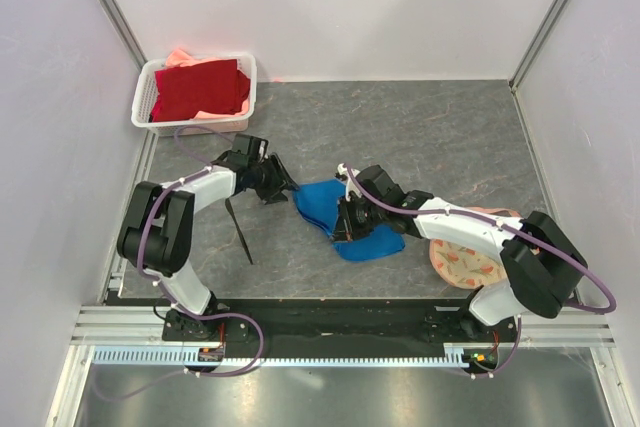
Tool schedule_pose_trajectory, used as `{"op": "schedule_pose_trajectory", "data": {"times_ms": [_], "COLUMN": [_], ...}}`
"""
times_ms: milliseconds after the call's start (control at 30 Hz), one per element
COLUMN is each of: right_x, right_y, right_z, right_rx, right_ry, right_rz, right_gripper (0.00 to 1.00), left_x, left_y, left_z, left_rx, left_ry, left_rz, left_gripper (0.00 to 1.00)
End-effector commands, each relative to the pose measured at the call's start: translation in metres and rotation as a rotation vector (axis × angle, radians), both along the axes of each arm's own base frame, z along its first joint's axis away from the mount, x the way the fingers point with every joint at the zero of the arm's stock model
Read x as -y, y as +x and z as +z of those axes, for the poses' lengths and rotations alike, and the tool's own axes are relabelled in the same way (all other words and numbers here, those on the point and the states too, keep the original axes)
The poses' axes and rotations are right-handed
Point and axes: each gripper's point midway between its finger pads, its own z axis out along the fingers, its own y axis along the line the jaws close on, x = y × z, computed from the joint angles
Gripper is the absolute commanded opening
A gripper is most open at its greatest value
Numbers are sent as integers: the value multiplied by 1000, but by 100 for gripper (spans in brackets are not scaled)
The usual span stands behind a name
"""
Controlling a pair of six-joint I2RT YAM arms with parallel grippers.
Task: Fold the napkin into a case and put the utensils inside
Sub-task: Pick up the lower triangle-folded napkin from the center of the board.
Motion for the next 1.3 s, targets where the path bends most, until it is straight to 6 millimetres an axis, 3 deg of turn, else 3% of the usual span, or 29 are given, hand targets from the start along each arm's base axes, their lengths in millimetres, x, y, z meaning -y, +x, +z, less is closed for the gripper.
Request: {"op": "schedule_pose_trajectory", "data": {"times_ms": [0, 100, 367, 633, 900, 1033, 1267], "right_x": [-8, -6, -3, 4, 6, -9, -40], "right_y": [-1, 1, -1, -17, -41, -56, -86], "right_z": [17, 18, 20, 4, -15, -18, -20], "right_rx": [18, 21, 15, -27, -70, -95, -153], "right_ry": [76, 80, 91, 81, 61, 105, 208], "right_rz": [20, 15, 16, 48, 98, 128, 186], "right_gripper": [0, 0, 0, 0, 0, 0, 0], "left_x": [12, 21, 22, 12, -19, -41, -71], "left_y": [24, 28, 35, 45, 27, 16, 6], "left_z": [5, 3, -9, -3, 18, 34, 51], "left_rx": [106, 123, 105, 120, 108, 118, 137], "left_ry": [13, -13, 15, 92, 254, 350, 490], "left_rz": [-48, -63, -41, -34, -34, -15, 18], "left_gripper": [56, 55, 48, 22, 8, 2, 2]}}
